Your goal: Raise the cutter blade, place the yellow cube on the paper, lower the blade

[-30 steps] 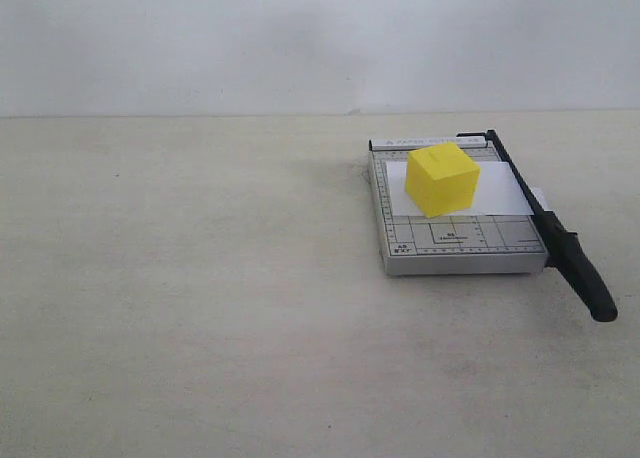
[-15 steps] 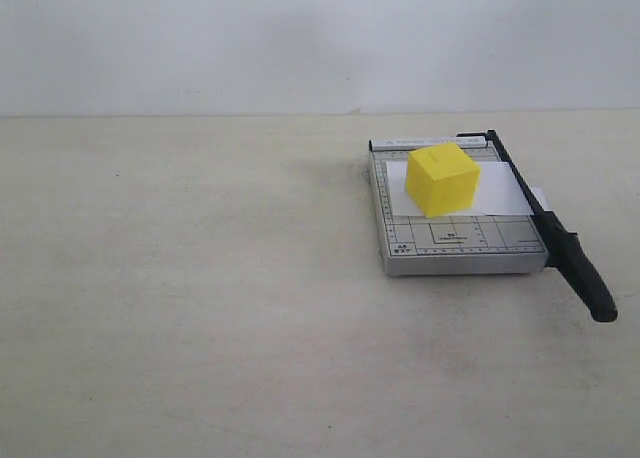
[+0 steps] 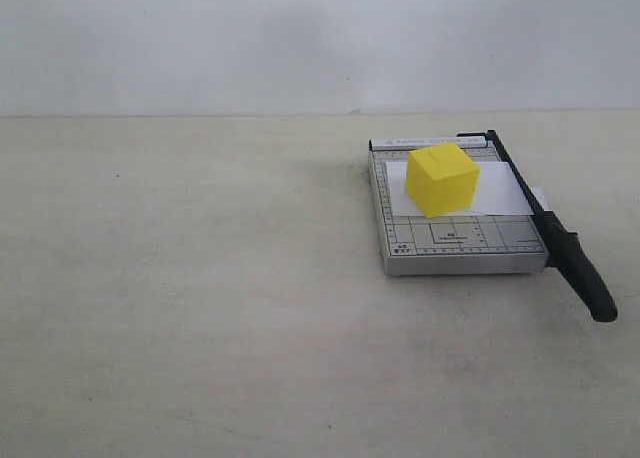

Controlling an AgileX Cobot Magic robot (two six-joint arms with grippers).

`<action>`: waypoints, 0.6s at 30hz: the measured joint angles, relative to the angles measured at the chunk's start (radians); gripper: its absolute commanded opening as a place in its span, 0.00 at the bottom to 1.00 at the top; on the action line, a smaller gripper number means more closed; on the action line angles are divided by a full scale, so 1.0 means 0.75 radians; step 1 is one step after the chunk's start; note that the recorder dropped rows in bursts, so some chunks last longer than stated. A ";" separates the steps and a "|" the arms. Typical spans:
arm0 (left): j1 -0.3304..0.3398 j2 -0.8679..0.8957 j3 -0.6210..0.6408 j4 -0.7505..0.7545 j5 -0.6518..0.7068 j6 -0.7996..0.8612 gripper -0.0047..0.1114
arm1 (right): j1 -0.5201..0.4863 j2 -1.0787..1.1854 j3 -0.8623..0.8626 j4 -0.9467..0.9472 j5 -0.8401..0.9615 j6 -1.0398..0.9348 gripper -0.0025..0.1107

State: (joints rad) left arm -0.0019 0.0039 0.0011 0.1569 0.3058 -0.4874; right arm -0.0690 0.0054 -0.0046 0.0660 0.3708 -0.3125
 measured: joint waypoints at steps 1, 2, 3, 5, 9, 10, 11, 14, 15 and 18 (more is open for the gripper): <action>0.000 0.000 0.000 0.000 0.000 0.000 0.08 | 0.000 0.000 0.000 0.000 0.000 0.000 0.02; 0.000 0.000 0.000 0.000 0.000 0.000 0.08 | 0.000 0.000 0.000 0.000 0.000 0.000 0.02; 0.000 0.000 0.000 0.000 0.000 0.000 0.08 | 0.000 0.000 0.000 0.000 0.000 0.000 0.02; 0.000 0.000 0.000 0.000 0.000 0.000 0.08 | 0.000 0.000 0.000 0.000 0.000 0.000 0.02; 0.000 0.000 0.000 0.059 0.000 0.014 0.08 | 0.000 0.000 0.000 0.003 0.000 0.000 0.02; 0.000 0.000 0.000 0.082 0.000 0.032 0.08 | 0.000 0.000 0.000 0.003 0.000 0.000 0.02; 0.000 0.000 0.000 0.120 0.000 0.069 0.08 | 0.000 0.000 0.000 0.003 0.000 0.000 0.02; 0.000 0.000 0.000 0.191 0.000 0.163 0.08 | 0.000 0.000 0.000 0.003 0.000 0.000 0.02; 0.000 0.000 0.000 0.204 0.000 0.182 0.08 | 0.000 0.000 0.000 0.003 0.000 0.000 0.02; 0.000 0.000 0.000 0.215 0.000 0.214 0.08 | 0.000 0.000 0.000 0.003 0.000 0.000 0.02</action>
State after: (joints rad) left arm -0.0019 0.0039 0.0011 0.3185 0.3058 -0.3268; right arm -0.0690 0.0054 -0.0046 0.0680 0.3708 -0.3125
